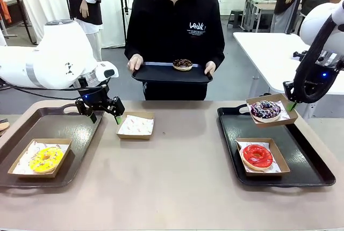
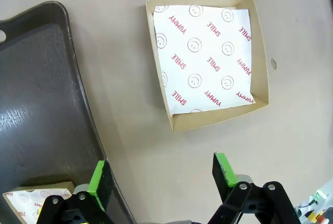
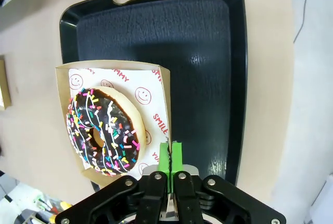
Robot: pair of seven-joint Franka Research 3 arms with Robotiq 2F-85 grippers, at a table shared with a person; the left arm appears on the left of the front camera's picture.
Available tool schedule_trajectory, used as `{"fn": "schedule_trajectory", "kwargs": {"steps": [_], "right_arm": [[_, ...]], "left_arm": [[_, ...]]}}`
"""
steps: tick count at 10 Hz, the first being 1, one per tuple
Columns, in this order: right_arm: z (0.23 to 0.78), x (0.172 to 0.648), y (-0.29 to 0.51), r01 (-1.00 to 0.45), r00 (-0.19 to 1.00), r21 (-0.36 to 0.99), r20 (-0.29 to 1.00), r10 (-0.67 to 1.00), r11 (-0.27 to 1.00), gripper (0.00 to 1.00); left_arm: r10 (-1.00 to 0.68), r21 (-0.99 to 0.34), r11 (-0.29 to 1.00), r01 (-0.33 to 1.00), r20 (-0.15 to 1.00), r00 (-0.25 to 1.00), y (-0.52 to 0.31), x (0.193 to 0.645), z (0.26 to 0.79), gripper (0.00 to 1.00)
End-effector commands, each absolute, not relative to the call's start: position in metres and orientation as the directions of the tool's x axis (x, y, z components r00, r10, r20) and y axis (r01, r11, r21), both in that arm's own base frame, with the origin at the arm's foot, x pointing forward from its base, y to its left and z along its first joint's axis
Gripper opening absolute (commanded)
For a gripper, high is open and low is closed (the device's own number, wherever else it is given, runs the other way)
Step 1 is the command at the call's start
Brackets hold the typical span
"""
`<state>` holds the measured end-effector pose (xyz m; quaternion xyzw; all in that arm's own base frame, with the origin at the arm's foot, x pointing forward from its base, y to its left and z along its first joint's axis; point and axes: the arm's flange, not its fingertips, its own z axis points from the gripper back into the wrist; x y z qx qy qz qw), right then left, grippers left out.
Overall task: Individually package the donuts and arrange them on the tray.
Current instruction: Place the picked Paper togo box on the Handle tray while simultaneously picking up another Paper togo box from the table with the other hand.
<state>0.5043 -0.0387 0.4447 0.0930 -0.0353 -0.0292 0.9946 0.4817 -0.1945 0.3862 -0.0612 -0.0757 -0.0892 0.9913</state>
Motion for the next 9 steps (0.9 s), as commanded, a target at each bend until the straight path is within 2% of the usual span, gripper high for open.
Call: {"fn": "schedule_trajectory", "kwargs": {"steps": [1, 3, 5, 9], "right_arm": [[0.446, 0.501, -0.039, 0.055, 0.996, 0.189, 0.063, -0.068, 0.980, 0.01], [0.445, 0.504, -0.039, 0.051, 0.996, 0.187, 0.065, -0.065, 0.981, 0.01], [0.441, 0.524, -0.037, 0.044, 0.998, 0.150, 0.045, -0.052, 0.988, 0.01], [0.433, 0.561, -0.043, 0.078, 0.996, 0.106, 0.028, -0.081, 0.991, 0.01]], "left_arm": [[-0.166, -0.097, 0.978, 0.183, 0.157, 0.974, -0.195, 0.482, 0.386, 1.00], [-0.168, -0.108, 0.977, 0.186, 0.161, 0.973, -0.195, 0.482, 0.386, 1.00], [-0.119, -0.157, 0.979, 0.131, 0.083, 0.989, -0.201, 0.511, 0.391, 1.00], [-0.170, -0.129, 0.977, 0.170, 0.014, 0.985, -0.232, 0.553, 0.400, 1.00]]}}
